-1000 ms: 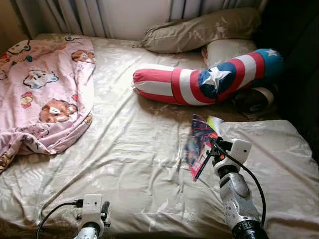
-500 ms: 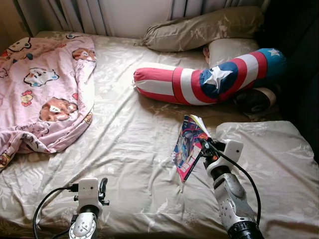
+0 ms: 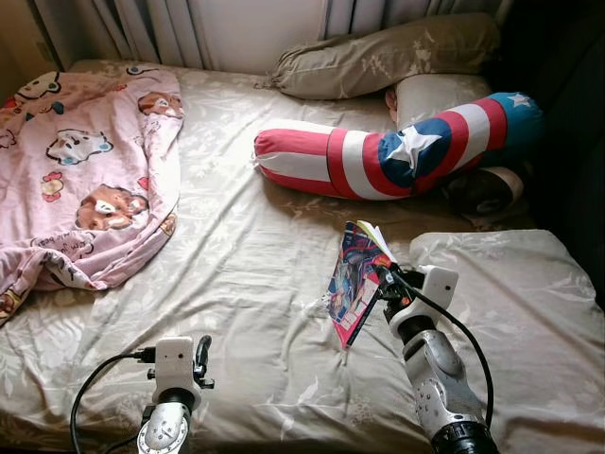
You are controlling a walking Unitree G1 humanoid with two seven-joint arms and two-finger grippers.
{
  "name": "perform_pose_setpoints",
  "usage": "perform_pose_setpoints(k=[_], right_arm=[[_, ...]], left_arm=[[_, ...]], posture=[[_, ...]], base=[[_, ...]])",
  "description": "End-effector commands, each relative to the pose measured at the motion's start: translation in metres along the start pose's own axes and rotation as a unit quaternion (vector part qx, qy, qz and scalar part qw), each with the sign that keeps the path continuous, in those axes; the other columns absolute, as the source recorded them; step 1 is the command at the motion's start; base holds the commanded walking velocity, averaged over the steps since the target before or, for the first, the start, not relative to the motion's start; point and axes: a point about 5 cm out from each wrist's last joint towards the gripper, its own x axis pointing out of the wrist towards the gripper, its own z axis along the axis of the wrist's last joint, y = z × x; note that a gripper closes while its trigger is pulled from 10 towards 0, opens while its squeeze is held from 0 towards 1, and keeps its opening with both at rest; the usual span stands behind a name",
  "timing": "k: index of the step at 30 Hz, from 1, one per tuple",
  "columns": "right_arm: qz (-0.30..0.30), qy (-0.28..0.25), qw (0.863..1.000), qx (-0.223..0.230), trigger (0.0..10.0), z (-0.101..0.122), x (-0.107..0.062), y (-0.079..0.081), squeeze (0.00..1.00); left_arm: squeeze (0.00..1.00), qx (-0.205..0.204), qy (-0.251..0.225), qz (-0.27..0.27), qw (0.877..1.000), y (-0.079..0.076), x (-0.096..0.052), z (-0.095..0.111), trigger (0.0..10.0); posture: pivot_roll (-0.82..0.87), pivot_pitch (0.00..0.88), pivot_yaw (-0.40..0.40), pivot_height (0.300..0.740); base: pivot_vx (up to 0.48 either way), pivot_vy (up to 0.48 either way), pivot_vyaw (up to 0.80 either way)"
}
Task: Clean up the room
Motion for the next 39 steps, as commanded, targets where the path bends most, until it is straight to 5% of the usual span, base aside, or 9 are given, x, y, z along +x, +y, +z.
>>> perform_pose_setpoints(k=[1,20,39], right_arm=[[-0.003,-0.023,1.0,-0.001,10.0,0.009,0.0,-0.002,0.0],[0.008,-0.016,1.0,0.007,10.0,0.007,0.0,0.002,0.0],[0.014,-0.017,1.0,0.021,10.0,0.006,0.0,0.002,0.0]], left_arm=[[0.0,-0.001,0.016,-0.001,1.0,0.0,-0.004,-0.006,10.0],[0.0,-0.007,-0.039,0.005,0.999,0.0,0.009,0.021,10.0],[0.0,-0.008,-0.044,0.004,0.999,0.001,0.008,0.025,10.0]], posture=[[0.11,0.152,-0.084,0.687],[0.11,0.168,-0.086,0.66],[0.11,0.167,-0.081,0.639]], base=[[0.0,0.0,0.0],[0.0,0.0,0.0],[0.0,0.0,-0.07]])
